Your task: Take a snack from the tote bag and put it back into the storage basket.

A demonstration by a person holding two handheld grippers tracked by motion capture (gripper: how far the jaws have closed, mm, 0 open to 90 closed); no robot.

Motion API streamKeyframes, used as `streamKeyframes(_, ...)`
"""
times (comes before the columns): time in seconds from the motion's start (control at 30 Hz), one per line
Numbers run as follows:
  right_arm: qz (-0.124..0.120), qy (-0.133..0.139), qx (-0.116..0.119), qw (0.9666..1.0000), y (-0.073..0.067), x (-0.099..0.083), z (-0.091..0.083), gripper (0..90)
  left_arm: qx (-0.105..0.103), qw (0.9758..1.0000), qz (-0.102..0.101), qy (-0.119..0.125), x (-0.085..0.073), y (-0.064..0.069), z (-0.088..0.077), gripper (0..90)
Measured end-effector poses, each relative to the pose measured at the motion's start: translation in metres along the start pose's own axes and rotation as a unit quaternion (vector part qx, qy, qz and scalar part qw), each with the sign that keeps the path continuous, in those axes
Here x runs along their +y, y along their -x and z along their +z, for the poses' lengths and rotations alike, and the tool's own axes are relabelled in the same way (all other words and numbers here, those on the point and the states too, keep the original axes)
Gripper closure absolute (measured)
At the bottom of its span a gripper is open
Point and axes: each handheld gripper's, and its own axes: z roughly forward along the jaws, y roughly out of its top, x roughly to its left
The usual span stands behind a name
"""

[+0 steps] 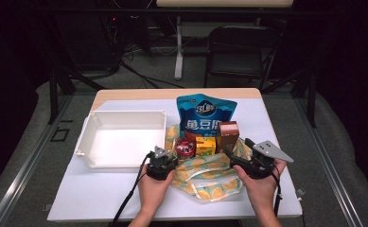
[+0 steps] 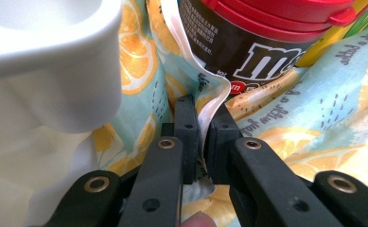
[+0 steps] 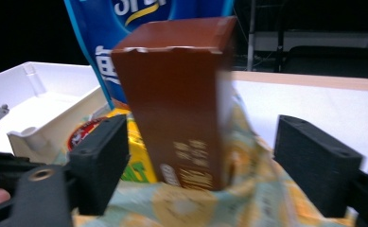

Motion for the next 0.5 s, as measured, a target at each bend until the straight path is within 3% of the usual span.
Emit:
streamKeyframes(0.1,0.012,-0.002,-0.011,0.9999,-0.008,-0.002,0.014,16.5,0.001,1.0,0.001,0.0,0.0,0.0,0.0,85.3)
streamKeyframes(0.5,0.02,0.0,-0.06,0.998,-0.019,-0.014,0.045,24.1,0.001,1.0,0.005,-0.004,0.0,0.001,-0.001,85.1)
